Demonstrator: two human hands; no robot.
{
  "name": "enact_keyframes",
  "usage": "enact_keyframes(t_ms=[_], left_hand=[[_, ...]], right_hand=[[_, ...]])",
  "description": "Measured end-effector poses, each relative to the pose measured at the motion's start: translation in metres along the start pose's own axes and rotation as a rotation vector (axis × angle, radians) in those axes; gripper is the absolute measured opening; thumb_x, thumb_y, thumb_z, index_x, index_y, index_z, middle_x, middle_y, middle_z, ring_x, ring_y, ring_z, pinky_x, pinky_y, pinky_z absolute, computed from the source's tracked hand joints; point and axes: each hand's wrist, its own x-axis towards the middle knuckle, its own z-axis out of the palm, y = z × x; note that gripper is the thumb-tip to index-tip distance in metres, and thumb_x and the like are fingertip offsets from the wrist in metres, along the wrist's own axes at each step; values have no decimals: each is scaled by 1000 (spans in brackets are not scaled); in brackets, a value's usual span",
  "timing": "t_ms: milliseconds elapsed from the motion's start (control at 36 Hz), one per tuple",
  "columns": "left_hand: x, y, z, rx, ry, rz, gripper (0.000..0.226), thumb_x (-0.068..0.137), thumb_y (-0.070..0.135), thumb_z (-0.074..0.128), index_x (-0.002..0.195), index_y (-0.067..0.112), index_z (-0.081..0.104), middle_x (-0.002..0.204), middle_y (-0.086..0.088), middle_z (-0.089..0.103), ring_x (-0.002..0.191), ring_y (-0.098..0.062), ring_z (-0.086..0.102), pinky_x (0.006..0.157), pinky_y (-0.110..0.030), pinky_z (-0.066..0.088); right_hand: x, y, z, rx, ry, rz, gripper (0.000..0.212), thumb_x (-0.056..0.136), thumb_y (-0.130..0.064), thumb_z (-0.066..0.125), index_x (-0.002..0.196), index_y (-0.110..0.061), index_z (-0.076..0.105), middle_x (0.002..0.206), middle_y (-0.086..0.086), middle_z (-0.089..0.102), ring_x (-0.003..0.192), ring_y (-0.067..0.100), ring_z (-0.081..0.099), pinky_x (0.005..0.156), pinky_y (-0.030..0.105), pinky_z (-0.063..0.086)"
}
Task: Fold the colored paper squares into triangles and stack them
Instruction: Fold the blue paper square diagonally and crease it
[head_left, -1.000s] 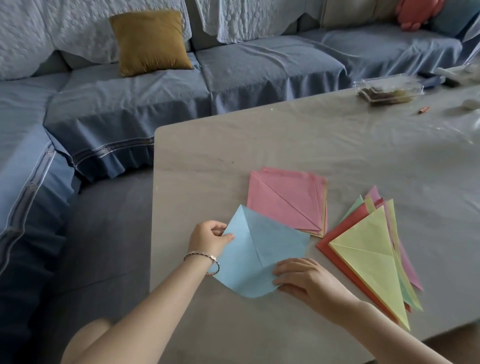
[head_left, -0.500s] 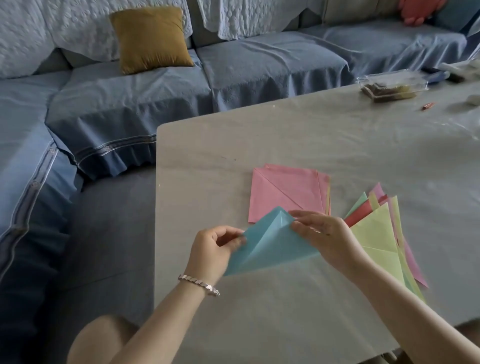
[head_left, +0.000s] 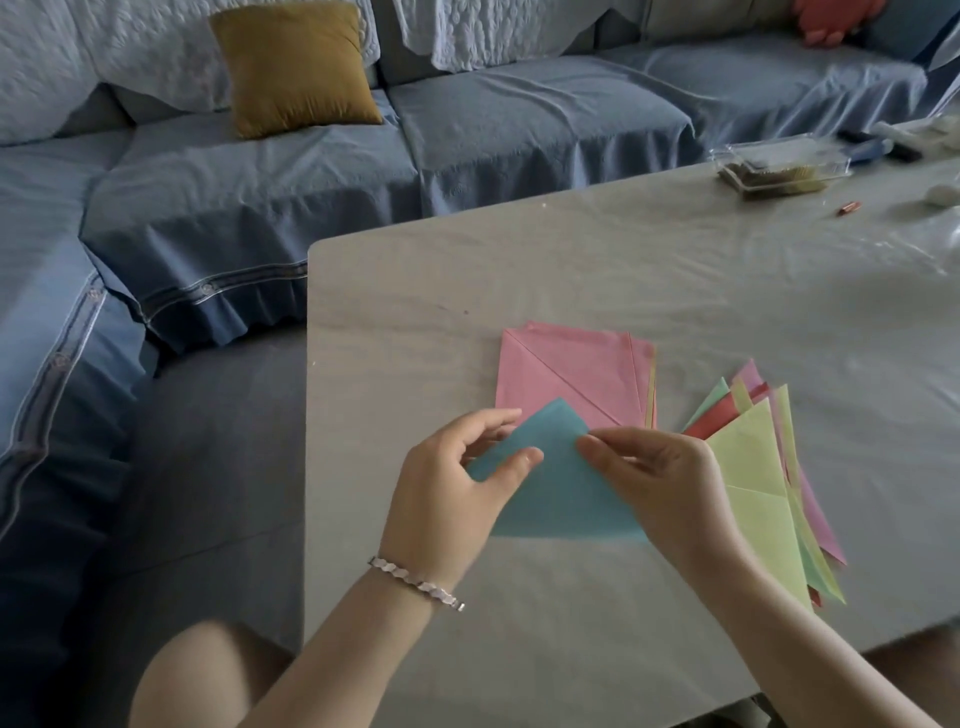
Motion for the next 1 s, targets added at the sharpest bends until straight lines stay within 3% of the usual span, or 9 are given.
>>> enact_keyframes(t_ms=[83,194,361,583,1000], left_hand=[[-2,2,5,52,82,50,20,75,10,73,92,22,72,78,24,63,79,5,61,69,-1,41],[-4,4,8,21,131,69,25,75,4,72,87,26,71,77,24,63,77,3,63,70,-3,44],[-7,6,7,39,152,122,16,74,5,73,86,17,75,77,24,63,75,2,63,67,-1,42],[-8,11,4,81,161,215,17,71,19,67,85,14,75,74,26,59,68,13,57,65,2,39],[-6,15,0,98,166,232,15,73,17,67,85,12,75,70,12,64,66,-3,59,60,-3,42]], right_hand=[[-3,-3,1,-3,17,-30,26,77,-10,71,63,-31,68,57,-21,64,53,-8,53,56,5,39],[-7,-6,2,-10,45,-58,26,76,-8,71,64,-31,67,58,-22,65,56,-7,55,58,5,40],[-10,-10,1,37,79,-32,25,75,-6,73,63,-27,67,57,-18,65,53,-3,57,54,5,40],[-11,-15,2,117,109,-12,21,72,0,73,66,-18,65,57,-15,64,50,-3,56,52,5,40],[-15,-24,0,161,102,17,28,74,0,71,66,-26,69,58,-15,67,53,-6,58,55,5,42]])
